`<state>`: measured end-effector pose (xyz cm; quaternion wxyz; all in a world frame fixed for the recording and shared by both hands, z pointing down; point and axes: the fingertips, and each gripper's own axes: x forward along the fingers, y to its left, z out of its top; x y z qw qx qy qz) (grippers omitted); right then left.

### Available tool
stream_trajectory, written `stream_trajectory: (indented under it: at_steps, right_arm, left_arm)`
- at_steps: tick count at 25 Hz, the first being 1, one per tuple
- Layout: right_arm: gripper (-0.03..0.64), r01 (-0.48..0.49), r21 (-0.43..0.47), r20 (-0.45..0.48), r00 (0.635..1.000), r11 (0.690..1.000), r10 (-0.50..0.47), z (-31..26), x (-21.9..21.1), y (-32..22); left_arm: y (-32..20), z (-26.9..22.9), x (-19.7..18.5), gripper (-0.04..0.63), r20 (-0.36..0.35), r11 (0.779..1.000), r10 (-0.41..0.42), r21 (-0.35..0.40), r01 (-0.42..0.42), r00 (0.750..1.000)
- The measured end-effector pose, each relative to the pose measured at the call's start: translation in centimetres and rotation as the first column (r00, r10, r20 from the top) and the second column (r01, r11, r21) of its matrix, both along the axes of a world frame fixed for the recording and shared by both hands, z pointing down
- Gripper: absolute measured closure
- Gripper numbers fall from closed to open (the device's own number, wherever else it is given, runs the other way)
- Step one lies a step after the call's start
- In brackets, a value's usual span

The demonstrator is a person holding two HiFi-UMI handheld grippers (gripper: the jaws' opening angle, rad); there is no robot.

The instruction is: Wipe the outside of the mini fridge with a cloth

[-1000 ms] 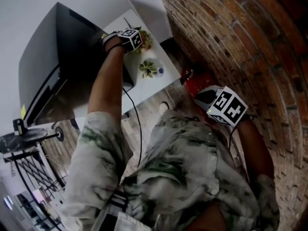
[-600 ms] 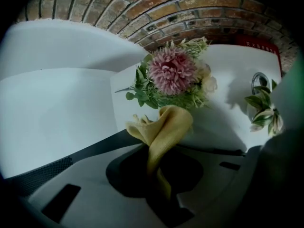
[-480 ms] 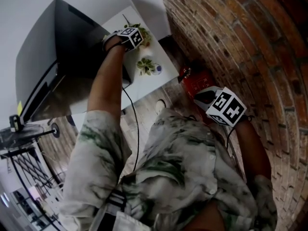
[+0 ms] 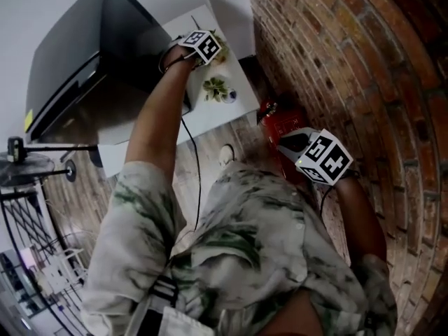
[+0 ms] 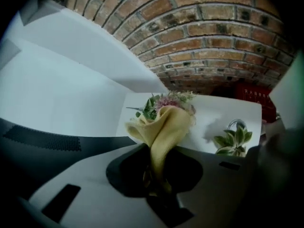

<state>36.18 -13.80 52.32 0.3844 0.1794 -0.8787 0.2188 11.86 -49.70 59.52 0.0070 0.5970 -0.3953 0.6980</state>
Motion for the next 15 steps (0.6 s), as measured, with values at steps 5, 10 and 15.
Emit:
stream_trajectory:
  at_steps: [5,10,15]
  right_arm:
    - [0.563,0.036,0.034,0.016,0.999,0.999,-0.036,-0.4,0.0,0.5]
    - [0.563,0.069,0.065,0.033,0.997,0.995,-0.072,-0.6,-0.7,1.3]
    - [0.563,0.143,0.077,0.034,0.989,0.987,-0.146,-0.7,-2.1,2.8]
  left_arm:
    - [2.3,-3.1,2.2,0.514,-0.164,0.997,-0.01,0.073,0.023,0.986]
    - [5.9,-5.6,3.9,0.514,-0.304,0.992,-0.004,0.123,0.043,0.953]
    - [10.6,-8.1,5.3,0.515,-0.444,0.983,0.006,0.166,0.075,0.896]
